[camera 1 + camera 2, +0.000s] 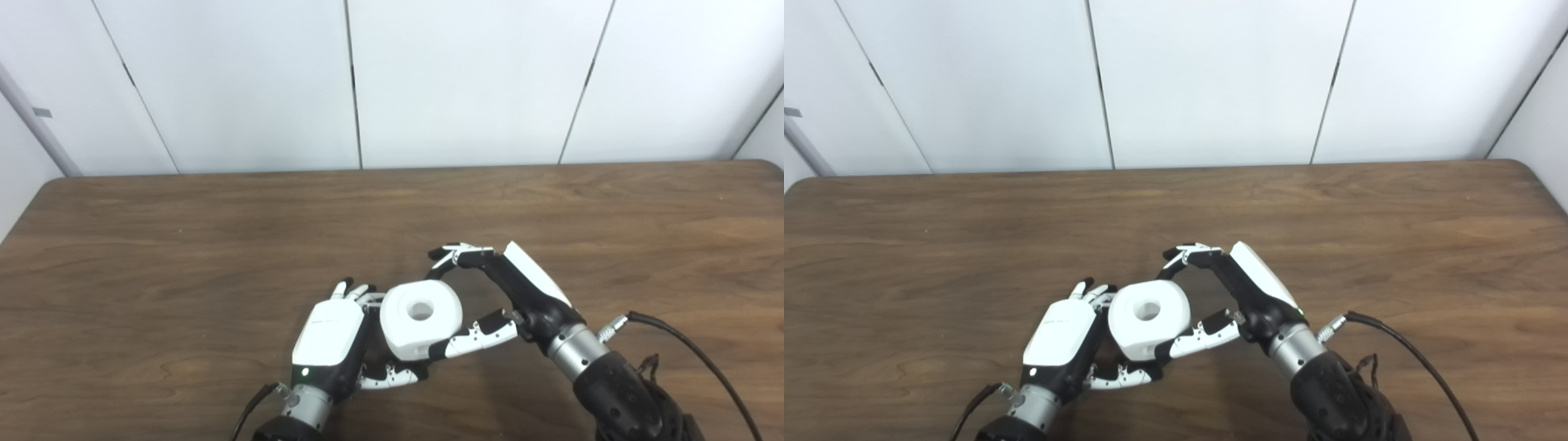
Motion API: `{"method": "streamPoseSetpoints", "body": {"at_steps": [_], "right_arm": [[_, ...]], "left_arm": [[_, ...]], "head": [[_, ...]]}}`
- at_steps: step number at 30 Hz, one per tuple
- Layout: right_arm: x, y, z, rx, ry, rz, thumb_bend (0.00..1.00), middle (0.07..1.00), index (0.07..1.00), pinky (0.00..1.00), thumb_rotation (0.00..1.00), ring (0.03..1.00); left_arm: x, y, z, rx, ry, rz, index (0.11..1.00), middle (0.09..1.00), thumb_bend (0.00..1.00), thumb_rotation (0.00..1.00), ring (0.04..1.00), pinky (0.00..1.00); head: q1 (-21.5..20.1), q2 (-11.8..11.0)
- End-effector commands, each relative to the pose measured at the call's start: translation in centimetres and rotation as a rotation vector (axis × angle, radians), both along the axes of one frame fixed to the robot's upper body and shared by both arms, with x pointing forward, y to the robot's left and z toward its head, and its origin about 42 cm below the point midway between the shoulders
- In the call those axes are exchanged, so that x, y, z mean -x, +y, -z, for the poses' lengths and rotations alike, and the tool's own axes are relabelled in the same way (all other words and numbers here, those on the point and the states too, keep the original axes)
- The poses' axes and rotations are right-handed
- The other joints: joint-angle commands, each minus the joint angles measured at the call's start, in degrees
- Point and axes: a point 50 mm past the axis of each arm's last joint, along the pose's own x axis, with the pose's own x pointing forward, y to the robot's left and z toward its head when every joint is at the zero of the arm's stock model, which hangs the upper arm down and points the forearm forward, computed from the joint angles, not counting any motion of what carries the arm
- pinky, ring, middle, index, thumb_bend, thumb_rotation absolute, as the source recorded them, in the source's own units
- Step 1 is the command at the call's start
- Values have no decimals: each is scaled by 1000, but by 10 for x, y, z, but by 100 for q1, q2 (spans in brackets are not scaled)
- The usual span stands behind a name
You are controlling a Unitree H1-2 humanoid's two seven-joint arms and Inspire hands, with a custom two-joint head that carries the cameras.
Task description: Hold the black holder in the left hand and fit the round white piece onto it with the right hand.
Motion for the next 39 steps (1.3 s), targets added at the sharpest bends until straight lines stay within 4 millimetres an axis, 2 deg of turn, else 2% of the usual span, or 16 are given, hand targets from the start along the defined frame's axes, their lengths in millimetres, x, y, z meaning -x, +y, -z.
{"method": "streamPoseSetpoints", "body": {"at_steps": [1,39], "right_arm": [[-1,1,-9,-14,-68,-9,524,814,482,857,138,908],[-3,8,8,10,-61,-28,523,811,482,836,138,895]], "left_arm": [[4,-4,9,-38,51,23,486,791,522,53,891,1000],[4,-3,8,-26,47,20,486,789,523,54,890,1000]], "head": [[8,5],[-51,9]]}}
